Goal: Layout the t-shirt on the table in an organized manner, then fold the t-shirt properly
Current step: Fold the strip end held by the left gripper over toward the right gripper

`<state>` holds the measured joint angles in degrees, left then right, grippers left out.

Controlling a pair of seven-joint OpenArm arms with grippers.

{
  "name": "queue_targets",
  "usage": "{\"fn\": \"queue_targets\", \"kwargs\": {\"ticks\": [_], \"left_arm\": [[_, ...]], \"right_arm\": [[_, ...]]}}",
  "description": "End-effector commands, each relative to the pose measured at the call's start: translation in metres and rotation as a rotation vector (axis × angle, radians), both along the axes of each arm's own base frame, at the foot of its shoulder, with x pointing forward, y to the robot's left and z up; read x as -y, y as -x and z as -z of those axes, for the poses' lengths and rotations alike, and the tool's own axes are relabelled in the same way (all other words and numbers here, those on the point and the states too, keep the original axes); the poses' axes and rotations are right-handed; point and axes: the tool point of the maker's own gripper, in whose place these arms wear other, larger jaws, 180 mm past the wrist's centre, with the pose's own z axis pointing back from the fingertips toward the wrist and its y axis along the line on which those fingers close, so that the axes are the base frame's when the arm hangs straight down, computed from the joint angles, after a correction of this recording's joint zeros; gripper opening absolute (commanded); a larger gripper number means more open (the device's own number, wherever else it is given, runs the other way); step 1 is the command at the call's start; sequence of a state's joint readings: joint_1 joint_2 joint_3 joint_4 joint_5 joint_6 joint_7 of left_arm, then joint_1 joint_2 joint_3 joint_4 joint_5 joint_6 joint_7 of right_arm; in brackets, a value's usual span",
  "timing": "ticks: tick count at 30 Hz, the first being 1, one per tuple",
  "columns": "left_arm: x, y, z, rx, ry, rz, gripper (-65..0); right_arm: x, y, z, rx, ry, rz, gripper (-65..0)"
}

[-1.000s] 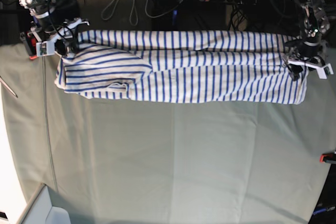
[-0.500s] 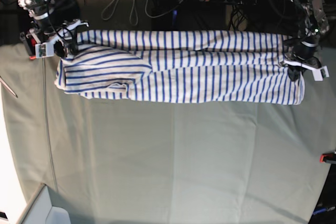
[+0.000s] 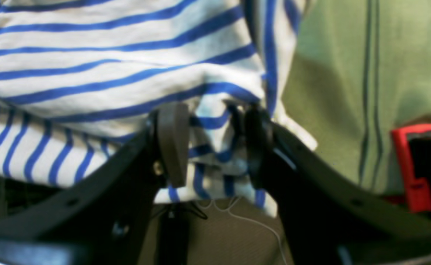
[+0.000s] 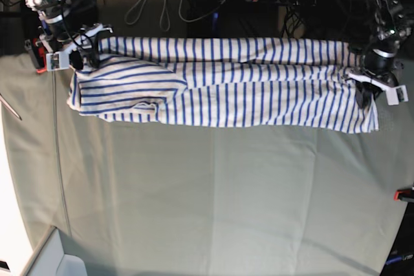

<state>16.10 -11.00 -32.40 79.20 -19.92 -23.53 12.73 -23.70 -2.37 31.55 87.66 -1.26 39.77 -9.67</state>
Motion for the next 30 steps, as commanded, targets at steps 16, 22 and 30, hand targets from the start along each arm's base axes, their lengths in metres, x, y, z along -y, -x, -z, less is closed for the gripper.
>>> {"fn": "queue_targets", "kwargs": {"ticks": [16,22,30], "left_arm": [[0.144,-0.005,-0.01,0.03,-0.054,0.182,-65.0],[0.189,-0.01,-0.008,0.018,-0.094,0.316,-65.0],[0.241,-0.006,-0.005,0.013,-0.057,0.396,-65.0]], "right_arm": [[0.002,-0.005,-0.01,0.042,0.006,-0.003,-39.2],[0.002,-0.005,-0.01,0.042,0.006,-0.003,-39.2],[0.002,-0.005,-0.01,0.042,0.006,-0.003,-39.2]]}}
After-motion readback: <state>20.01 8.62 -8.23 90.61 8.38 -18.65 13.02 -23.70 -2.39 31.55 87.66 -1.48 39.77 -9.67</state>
